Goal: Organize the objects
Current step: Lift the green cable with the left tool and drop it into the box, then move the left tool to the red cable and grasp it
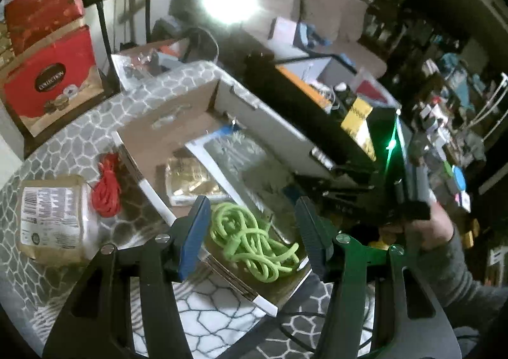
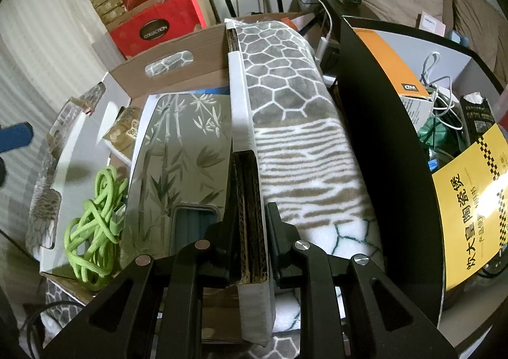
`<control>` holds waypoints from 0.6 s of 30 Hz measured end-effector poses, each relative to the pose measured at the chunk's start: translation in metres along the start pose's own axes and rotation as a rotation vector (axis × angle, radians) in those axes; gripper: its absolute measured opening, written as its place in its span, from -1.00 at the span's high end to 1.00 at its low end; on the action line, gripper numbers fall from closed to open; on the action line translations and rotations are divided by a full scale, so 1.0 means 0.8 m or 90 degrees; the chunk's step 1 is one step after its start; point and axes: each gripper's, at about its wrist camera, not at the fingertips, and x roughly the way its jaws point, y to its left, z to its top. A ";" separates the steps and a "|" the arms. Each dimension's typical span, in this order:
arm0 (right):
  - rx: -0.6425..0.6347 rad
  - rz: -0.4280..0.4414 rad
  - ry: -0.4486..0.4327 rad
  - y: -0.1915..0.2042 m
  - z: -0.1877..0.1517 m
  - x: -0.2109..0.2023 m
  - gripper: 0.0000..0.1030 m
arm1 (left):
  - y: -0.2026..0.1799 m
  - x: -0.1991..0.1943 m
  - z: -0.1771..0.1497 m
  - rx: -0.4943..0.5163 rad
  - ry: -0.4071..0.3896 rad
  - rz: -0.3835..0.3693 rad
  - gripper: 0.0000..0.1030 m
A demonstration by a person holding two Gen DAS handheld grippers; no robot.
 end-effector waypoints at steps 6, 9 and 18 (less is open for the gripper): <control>-0.001 0.000 0.001 0.000 0.000 0.000 0.63 | -0.016 0.039 -0.018 0.051 0.051 0.089 -0.02; -0.002 0.000 0.002 0.001 -0.001 0.000 0.63 | -0.013 0.047 -0.022 0.068 0.060 0.134 -0.01; -0.002 0.000 0.002 0.002 -0.001 0.000 0.63 | 0.076 -0.025 0.011 -0.087 -0.038 0.085 -0.38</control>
